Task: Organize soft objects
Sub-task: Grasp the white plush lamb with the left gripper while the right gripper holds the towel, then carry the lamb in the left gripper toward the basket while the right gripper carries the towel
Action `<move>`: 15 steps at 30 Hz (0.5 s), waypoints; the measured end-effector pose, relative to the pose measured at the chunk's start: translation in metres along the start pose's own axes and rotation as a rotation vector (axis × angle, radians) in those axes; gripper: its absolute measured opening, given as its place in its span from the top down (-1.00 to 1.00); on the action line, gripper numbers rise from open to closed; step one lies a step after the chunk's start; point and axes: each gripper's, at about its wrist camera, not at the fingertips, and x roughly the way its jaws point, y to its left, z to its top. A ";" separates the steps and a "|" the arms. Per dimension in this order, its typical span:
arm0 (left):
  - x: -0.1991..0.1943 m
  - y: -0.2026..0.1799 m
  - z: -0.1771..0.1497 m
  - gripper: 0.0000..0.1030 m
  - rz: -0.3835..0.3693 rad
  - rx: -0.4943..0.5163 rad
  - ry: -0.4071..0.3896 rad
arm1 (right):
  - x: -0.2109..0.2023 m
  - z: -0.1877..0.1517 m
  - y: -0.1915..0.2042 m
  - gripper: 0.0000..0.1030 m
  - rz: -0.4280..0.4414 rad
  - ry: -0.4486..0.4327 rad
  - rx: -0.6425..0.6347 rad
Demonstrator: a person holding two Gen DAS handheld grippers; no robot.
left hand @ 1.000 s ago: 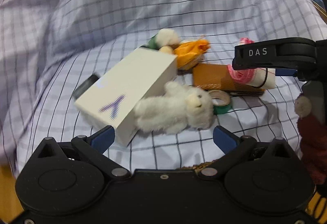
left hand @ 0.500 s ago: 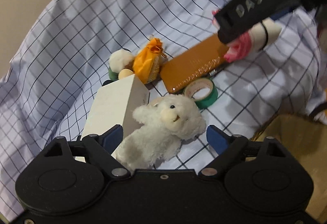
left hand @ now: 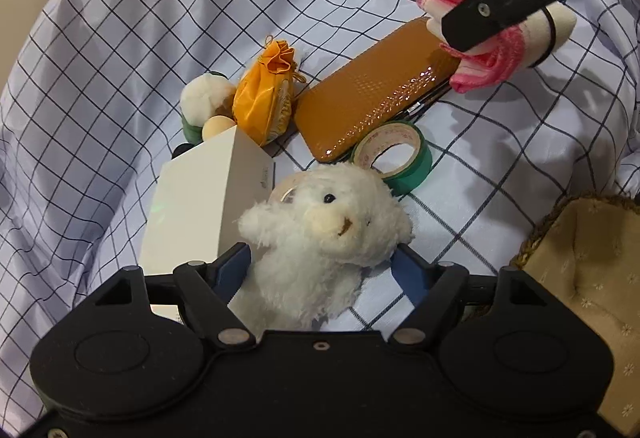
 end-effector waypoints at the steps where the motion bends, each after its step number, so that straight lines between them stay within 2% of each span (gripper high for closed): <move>1: -0.001 0.000 -0.001 -0.42 -0.002 0.001 0.000 | 0.000 0.000 0.000 -0.52 -0.001 0.001 0.003; 5: 0.000 0.000 0.000 -0.37 -0.010 0.008 -0.007 | 0.001 -0.001 -0.001 -0.52 -0.002 0.005 0.013; 6: 0.000 0.001 -0.001 -0.23 -0.026 0.004 -0.010 | 0.001 -0.001 -0.001 -0.52 -0.001 0.007 0.014; 9: -0.005 0.004 -0.003 -0.03 -0.065 -0.021 -0.018 | 0.001 -0.002 -0.001 -0.52 -0.001 0.008 0.015; 13: -0.011 0.010 -0.005 0.07 -0.076 -0.090 -0.045 | -0.001 -0.003 0.001 -0.52 -0.006 0.004 0.012; 15: -0.015 0.014 -0.006 0.23 -0.095 -0.135 -0.065 | -0.002 -0.003 0.001 -0.52 -0.009 -0.002 0.009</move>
